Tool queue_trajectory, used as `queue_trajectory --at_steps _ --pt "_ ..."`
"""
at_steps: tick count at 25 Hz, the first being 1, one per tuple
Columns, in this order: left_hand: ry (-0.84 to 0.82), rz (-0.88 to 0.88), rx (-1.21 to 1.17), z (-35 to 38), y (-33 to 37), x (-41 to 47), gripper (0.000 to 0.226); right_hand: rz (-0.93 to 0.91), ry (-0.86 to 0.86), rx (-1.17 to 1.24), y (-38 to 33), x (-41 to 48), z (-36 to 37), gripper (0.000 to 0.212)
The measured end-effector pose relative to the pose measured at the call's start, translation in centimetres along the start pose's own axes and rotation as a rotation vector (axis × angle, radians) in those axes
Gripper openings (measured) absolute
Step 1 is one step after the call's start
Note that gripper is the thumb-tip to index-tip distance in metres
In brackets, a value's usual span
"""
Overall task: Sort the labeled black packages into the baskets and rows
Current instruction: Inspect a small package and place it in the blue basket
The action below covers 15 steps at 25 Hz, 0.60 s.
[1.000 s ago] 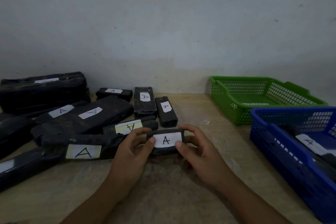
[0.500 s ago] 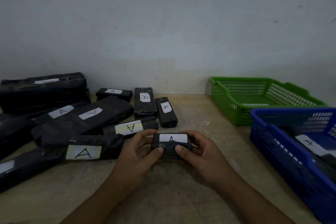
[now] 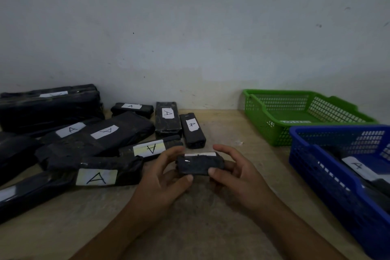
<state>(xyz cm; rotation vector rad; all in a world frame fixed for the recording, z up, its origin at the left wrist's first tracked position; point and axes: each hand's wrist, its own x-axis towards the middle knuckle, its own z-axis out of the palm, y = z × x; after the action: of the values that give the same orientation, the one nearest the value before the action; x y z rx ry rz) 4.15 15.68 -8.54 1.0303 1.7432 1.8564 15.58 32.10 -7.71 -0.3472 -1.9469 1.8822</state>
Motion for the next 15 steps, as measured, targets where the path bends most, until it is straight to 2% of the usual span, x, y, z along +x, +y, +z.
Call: queue_trajectory --at_steps 3,6,8,15 --pt "0.007 0.015 0.082 0.0 0.0 -0.1 0.043 -0.015 0.012 -0.093 -0.7 -0.4 0.4 0.031" --pt "0.089 -0.025 0.083 0.2 0.3 0.0 0.032 -0.069 -0.019 -0.136 -0.8 -0.5 0.7 0.035" --pt "0.103 -0.049 0.072 0.3 0.3 0.1 0.028 -0.086 -0.02 -0.141 -0.5 -0.4 0.5 0.026" --pt "0.094 -0.06 0.078 0.4 0.3 0.0 0.021 0.004 -0.025 -0.09 0.2 -0.3 0.9 0.02"
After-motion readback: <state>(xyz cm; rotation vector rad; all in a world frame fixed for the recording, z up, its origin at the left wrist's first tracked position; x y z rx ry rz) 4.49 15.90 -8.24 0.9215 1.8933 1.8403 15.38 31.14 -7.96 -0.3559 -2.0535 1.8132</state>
